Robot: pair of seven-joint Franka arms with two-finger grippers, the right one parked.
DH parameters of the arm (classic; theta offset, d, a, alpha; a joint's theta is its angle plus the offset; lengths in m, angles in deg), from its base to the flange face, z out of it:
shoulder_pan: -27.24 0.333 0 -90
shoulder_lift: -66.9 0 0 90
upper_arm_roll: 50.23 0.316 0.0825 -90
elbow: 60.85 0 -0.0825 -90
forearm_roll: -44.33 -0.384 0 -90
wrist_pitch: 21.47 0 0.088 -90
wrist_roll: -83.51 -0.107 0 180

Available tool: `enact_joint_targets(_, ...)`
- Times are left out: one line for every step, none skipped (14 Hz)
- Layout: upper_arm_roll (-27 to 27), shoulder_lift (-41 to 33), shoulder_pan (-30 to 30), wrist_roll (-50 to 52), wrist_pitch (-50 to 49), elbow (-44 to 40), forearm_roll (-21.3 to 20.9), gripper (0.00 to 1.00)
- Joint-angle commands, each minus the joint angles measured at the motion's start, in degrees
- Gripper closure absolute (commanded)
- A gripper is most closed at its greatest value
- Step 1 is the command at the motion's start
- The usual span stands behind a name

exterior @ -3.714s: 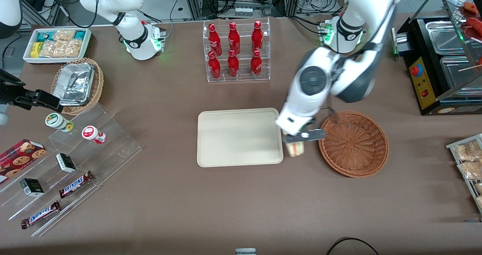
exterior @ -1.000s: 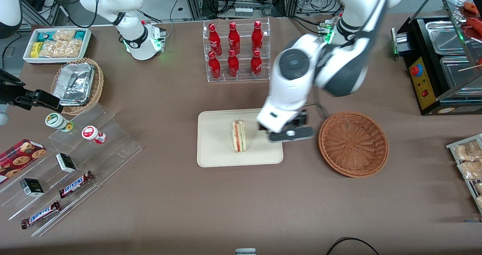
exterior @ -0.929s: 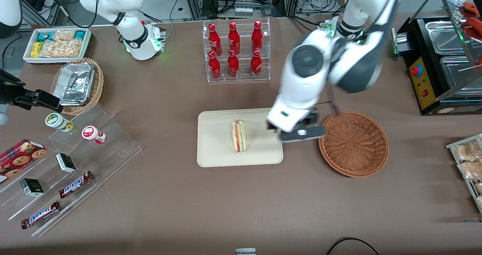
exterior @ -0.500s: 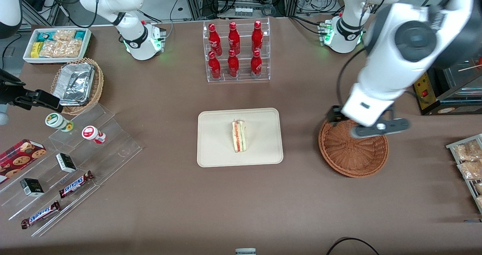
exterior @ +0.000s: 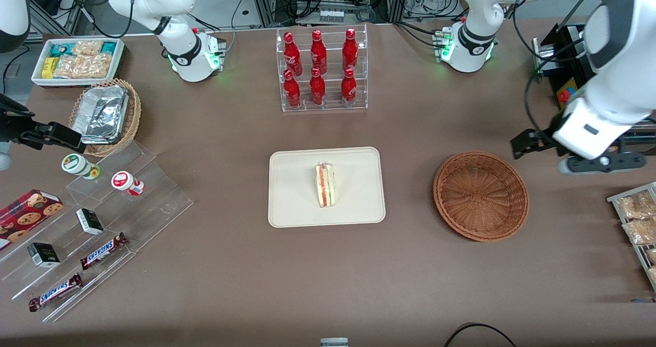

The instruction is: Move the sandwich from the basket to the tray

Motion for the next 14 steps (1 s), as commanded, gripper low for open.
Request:
enact_joint_targets(-0.7,-3.1,2.1,-2.7,0.2,3.4,1.2,0.00)
enact_joint_targets(-0.6,-3.6,2.2,-2.8,0.2,3.7,1.1,0.00)
enact_joint_targets(-0.5,-4.8,2.5,-2.8,0.5,5.1,1.1,0.00)
enact_joint_targets(-0.4,-5.7,2.5,-2.7,0.8,6.1,1.1,0.00)
enact_joint_targets(-0.4,-5.8,2.5,-2.6,0.7,6.2,1.0,0.00)
enact_joint_targets(-0.4,-5.7,2.5,-1.9,0.6,5.9,1.0,0.00)
enact_joint_targets(-0.5,-5.7,2.4,-1.2,0.4,5.7,0.9,0.00)
enact_joint_targets(-0.6,-5.5,2.4,0.9,0.2,5.3,0.9,0.00)
enact_joint_targets(-0.7,-5.2,2.3,2.8,0.0,4.6,0.9,0.00)
enact_joint_targets(-0.7,-5.2,2.2,2.5,-0.1,4.2,0.8,0.00)
enact_joint_targets(-0.7,-5.1,2.2,2.3,0.0,3.8,0.9,0.00)
enact_joint_targets(-0.7,-5.1,2.3,0.7,-0.3,2.8,0.9,0.00)
enact_joint_targets(-0.5,-5.1,2.5,-2.7,-2.2,2.0,1.0,0.00)
enact_joint_targets(-0.5,-5.0,2.5,-4.8,-4.1,1.1,1.0,0.00)
